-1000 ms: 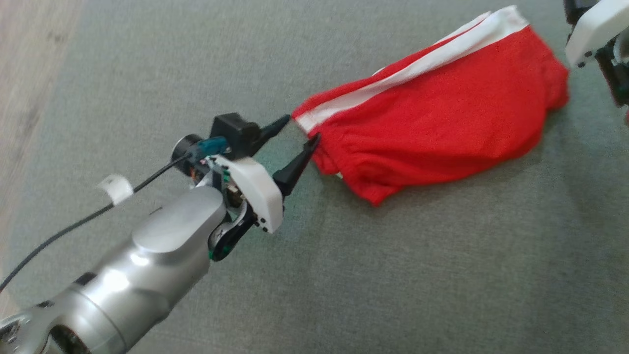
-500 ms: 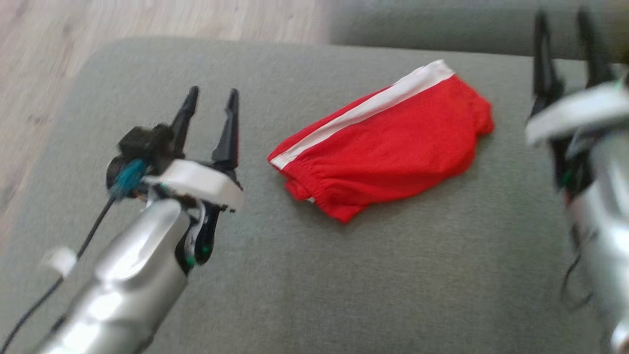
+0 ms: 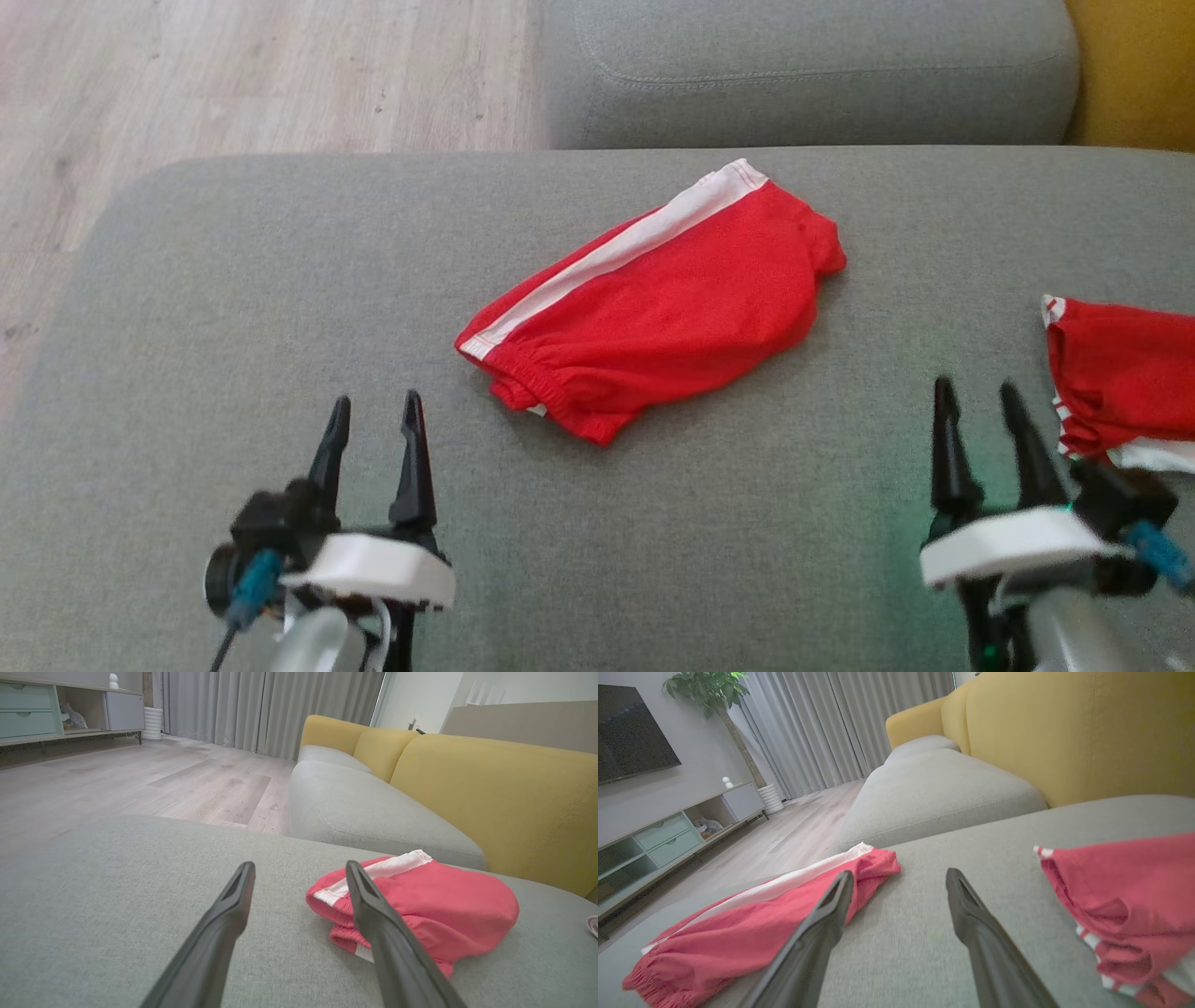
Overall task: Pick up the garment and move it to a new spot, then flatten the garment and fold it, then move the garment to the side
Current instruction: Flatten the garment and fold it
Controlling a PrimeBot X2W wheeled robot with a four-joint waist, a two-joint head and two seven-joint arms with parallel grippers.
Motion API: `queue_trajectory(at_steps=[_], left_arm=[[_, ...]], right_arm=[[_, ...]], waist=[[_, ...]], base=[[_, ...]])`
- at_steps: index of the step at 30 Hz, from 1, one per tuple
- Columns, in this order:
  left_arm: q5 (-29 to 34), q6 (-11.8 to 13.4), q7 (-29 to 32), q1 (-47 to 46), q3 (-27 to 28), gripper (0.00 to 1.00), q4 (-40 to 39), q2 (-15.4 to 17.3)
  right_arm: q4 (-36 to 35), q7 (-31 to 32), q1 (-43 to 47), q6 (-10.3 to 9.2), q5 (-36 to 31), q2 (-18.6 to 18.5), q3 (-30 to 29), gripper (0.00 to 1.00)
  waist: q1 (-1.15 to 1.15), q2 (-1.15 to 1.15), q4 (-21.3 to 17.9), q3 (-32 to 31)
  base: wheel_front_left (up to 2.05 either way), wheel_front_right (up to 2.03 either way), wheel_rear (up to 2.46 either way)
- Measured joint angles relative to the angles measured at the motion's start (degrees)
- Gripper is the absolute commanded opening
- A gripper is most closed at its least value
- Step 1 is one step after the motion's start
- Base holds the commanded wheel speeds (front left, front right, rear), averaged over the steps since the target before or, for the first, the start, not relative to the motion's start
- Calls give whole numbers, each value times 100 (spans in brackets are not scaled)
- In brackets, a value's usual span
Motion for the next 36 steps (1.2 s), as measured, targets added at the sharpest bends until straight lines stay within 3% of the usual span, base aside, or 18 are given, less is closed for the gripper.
queue_trajectory(at_steps=[13, 21, 28, 36], left_arm=[[824, -690, 1, 285, 758, 100, 164, -510], [1057, -984, 1, -216, 920, 100, 199, -711], [1166, -1169, 1, -486, 931, 100, 309, -793], [1145, -1229, 1, -704, 870, 100, 376, -816]], right_arm=[[-169, 8, 155, 0, 45, 54, 254, 100], [-145, 648, -960, 0, -452, 54, -116, 100], [812, 1677, -2388, 0, -726, 48, -867, 100], [2313, 2305, -3481, 0, -1267, -87, -1772, 100]], waist=[[1, 0, 81, 178], [2, 0, 289, 706], [3, 0, 593, 1190], [2, 0, 1042, 1496]], base=[[0, 0, 0], [0, 0, 0], [0, 0, 0], [0, 0, 0]])
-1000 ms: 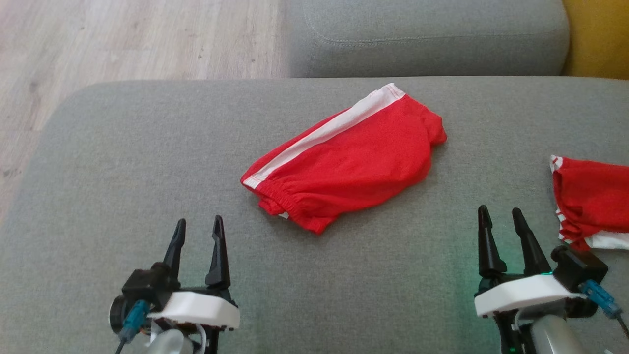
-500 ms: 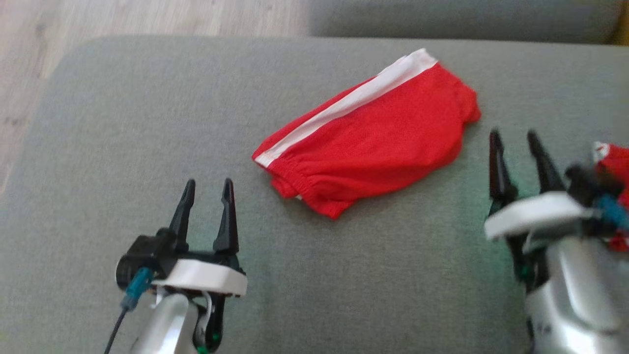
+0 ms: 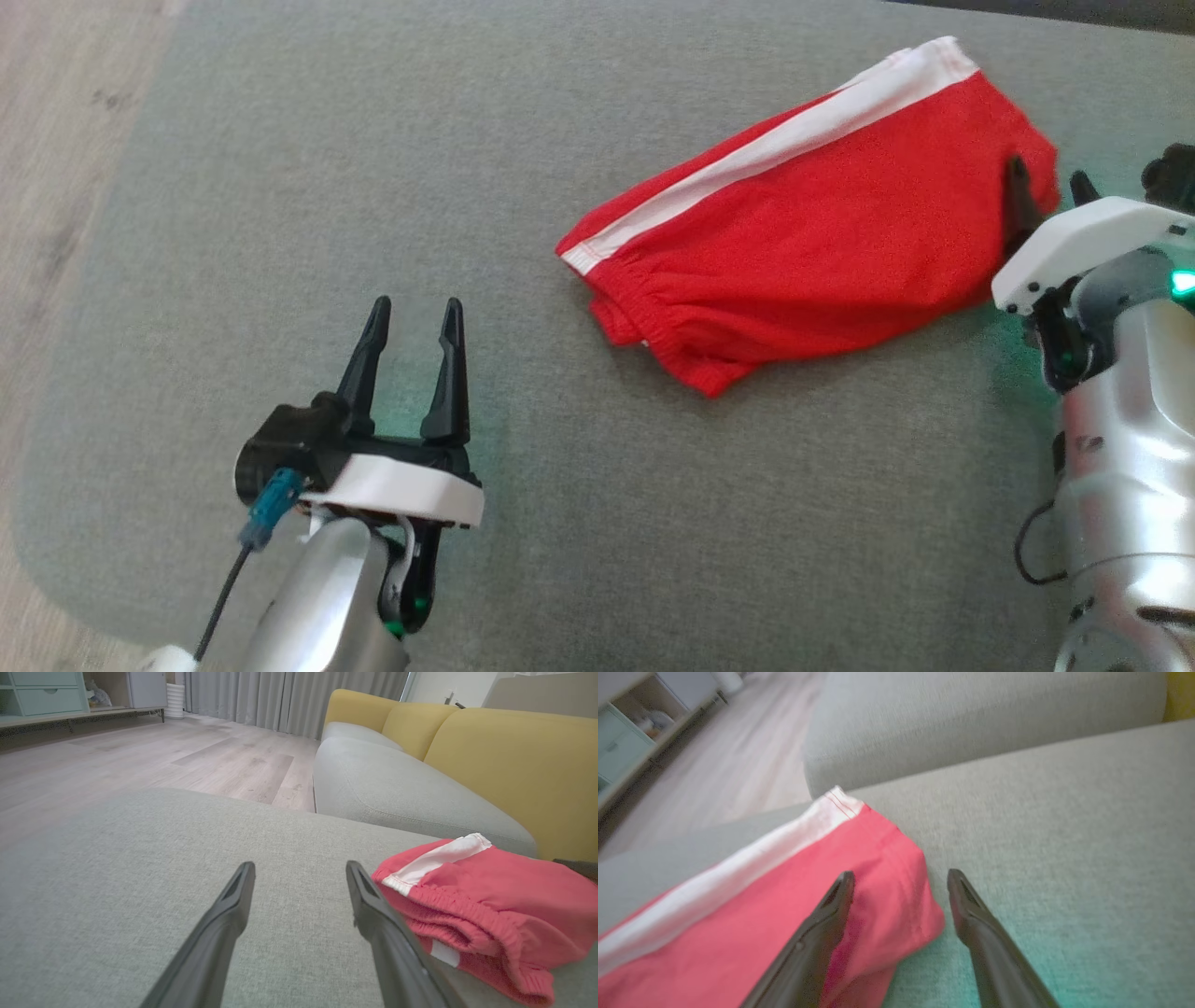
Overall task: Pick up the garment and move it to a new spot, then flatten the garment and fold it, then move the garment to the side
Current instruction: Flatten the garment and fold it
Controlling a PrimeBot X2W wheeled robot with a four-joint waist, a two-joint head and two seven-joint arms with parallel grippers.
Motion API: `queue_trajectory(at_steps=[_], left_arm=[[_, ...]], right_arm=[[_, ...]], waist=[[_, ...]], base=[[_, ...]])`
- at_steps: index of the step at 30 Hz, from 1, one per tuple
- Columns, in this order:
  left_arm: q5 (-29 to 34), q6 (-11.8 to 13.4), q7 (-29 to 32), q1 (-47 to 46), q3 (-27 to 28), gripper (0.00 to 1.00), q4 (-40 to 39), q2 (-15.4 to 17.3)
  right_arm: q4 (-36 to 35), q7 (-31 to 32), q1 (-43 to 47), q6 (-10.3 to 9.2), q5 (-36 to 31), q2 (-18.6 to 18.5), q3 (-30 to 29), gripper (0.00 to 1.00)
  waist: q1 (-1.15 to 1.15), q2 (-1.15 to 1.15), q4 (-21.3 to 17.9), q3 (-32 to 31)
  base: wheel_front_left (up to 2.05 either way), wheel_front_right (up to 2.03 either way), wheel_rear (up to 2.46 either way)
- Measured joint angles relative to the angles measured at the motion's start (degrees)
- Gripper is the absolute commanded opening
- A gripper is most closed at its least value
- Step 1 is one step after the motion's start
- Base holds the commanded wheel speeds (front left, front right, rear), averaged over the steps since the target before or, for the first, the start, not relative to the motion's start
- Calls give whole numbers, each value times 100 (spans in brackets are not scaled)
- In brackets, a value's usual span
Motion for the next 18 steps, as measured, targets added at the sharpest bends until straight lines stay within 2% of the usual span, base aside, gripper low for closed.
queue_trajectory(at_steps=[7, 12, 13, 14, 15, 18], left_arm=[[-101, 36, -1, -43, -105, 100, -1, -7], [-101, 57, -1, -52, -121, 100, -4, -11], [-101, 58, -1, -53, -124, 100, -4, -12], [-101, 58, 0, -53, -127, 100, -3, -12], [-101, 59, -1, -53, -132, 100, -3, -12], [-101, 82, -1, -53, -142, 100, 8, -16]], right_arm=[[827, 111, -371, 0, -602, -188, -107, 100], [1092, 27, -565, 0, -679, -213, 115, 100], [1163, 7, -600, 0, -697, -216, 205, 92], [1227, 4, -629, 0, -697, -223, 297, 37], [1287, -33, -671, 0, -694, -235, 371, 0], [1503, -335, -738, 0, -525, -238, 611, 0]], waist=[[-1, 0, 193, 101], [-1, 0, 202, 138], [-1, 0, 195, 145], [-1, 0, 189, 151], [-1, 0, 181, 155], [-1, 0, 141, 128]], base=[[0, 0, 0], [0, 0, 0], [0, 0, 0], [0, 0, 0], [0, 0, 0], [0, 0, 0]])
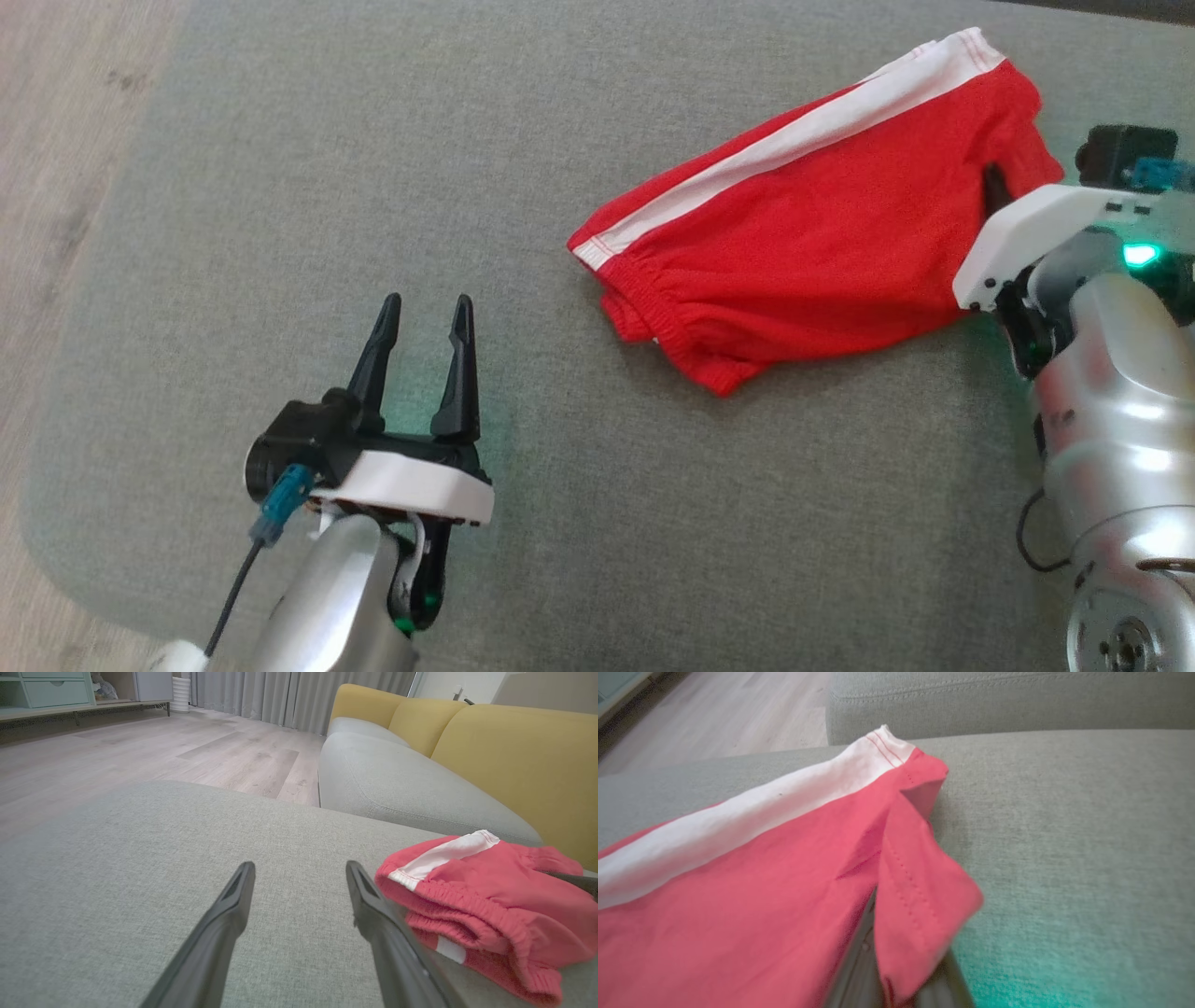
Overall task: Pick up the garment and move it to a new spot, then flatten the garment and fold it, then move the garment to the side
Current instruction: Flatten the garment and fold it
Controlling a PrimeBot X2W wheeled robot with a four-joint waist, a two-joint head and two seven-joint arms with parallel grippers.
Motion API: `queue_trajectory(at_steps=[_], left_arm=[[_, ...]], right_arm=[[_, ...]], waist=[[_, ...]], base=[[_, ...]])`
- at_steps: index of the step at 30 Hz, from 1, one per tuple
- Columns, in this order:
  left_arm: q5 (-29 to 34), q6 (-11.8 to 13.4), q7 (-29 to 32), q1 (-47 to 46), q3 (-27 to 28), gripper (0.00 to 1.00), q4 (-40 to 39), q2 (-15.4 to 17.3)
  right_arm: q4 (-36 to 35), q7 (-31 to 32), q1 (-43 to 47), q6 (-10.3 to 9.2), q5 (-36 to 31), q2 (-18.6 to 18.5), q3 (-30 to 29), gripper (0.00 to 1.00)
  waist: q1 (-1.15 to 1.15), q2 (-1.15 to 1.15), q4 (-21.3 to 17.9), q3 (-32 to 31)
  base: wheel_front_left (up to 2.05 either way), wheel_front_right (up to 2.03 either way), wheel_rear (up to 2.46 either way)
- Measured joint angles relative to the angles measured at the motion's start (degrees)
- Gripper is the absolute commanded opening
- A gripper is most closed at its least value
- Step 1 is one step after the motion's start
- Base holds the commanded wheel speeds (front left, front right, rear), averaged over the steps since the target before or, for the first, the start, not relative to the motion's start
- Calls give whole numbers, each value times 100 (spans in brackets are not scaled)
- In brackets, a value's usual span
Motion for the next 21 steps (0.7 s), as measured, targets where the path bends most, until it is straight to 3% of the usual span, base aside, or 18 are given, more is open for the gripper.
queue_trajectory(at_steps=[9, 21], left_arm=[[2, 2, 0, 27, 36, 100, 76, -1], [76, -5, 1, 502, 125, 100, 185, 2]], right_arm=[[-32, -1025, 332, 0, 713, 25, -7, 0], [-978, -1552, 2171, 0, 1468, 260, -381, 0]], waist=[[0, 0, -204, -338], [-1, 0, -791, -1033]], base=[[0, 0, 0], [0, 0, 0]])
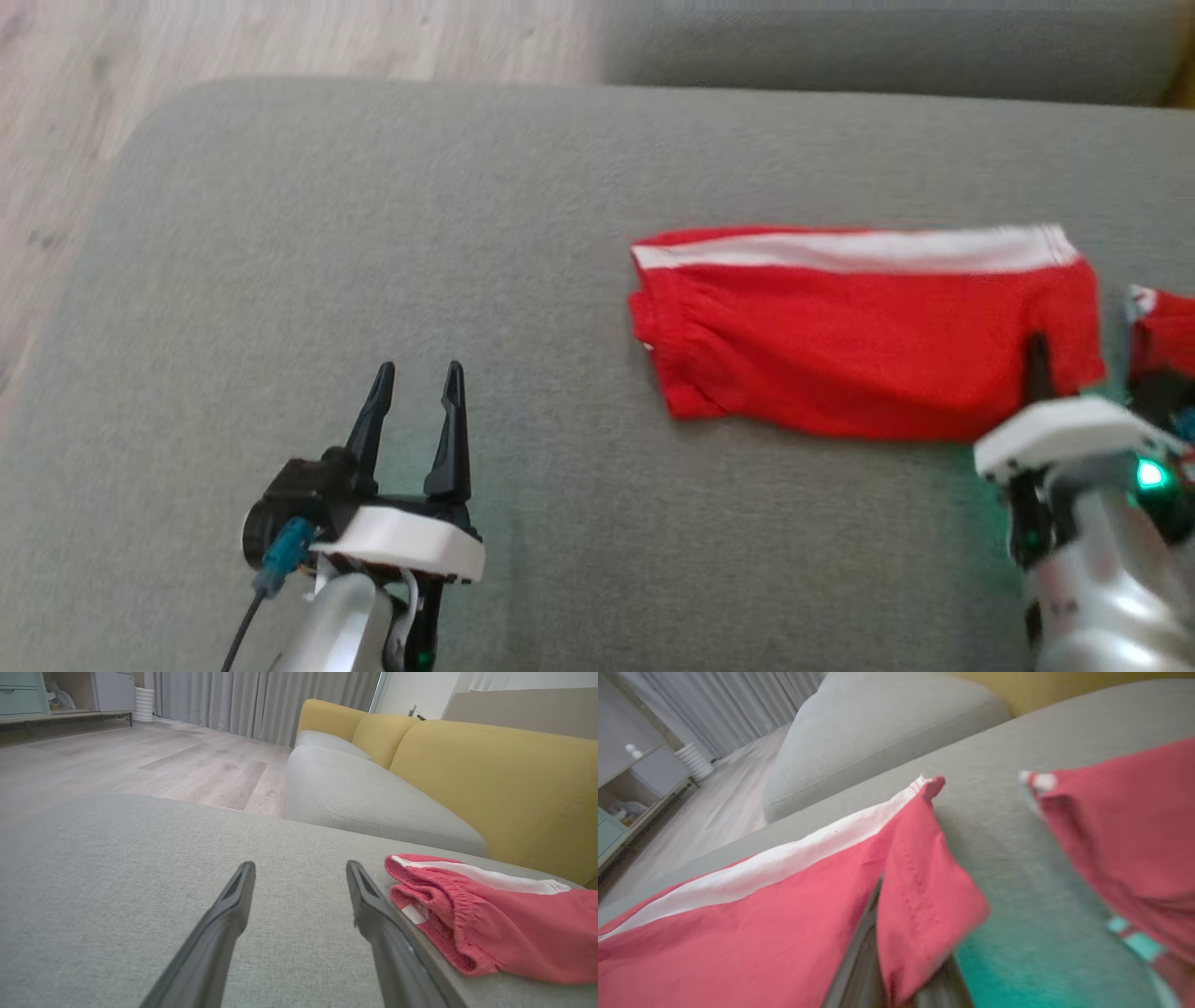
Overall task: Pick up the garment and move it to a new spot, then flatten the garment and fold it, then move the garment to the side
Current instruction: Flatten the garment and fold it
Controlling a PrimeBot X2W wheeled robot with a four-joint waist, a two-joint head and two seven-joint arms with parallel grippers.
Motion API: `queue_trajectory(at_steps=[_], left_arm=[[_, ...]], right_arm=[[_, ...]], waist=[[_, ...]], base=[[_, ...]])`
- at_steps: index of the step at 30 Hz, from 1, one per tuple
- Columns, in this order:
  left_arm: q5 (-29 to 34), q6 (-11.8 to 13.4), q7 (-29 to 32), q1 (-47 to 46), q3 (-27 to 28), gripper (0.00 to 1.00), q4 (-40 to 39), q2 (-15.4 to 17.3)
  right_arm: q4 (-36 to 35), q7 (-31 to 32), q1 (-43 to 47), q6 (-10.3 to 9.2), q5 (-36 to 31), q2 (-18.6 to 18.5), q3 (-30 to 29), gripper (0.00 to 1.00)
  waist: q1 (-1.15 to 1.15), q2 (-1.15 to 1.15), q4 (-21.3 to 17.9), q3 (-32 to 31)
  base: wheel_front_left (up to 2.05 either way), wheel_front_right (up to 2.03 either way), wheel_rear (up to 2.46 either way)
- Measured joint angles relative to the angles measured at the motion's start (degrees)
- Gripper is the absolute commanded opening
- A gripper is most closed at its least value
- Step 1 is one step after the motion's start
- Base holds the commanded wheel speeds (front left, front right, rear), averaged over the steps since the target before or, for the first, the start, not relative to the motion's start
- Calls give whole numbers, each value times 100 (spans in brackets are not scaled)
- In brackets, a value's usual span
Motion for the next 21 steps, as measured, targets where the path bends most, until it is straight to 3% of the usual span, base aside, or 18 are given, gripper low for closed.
queue_trajectory(at_steps=[7, 11, 21], left_arm=[[55, -1, 0, 206, 23, 100, 31, 2], [109, -27, 0, 262, 23, 100, 88, 3], [170, -60, 0, 261, 16, 100, 156, 3]], right_arm=[[-650, -100, 665, 0, 504, 80, -169, 0], [-713, -172, 721, 0, 934, 87, 60, 0], [-843, -361, 699, 0, 1245, 98, 519, 0]], waist=[[0, 0, -312, -232], [0, 0, -384, -262], [1, 0, -318, -287]], base=[[0, 0, 0], [0, 0, 0], [0, 0, 0]])
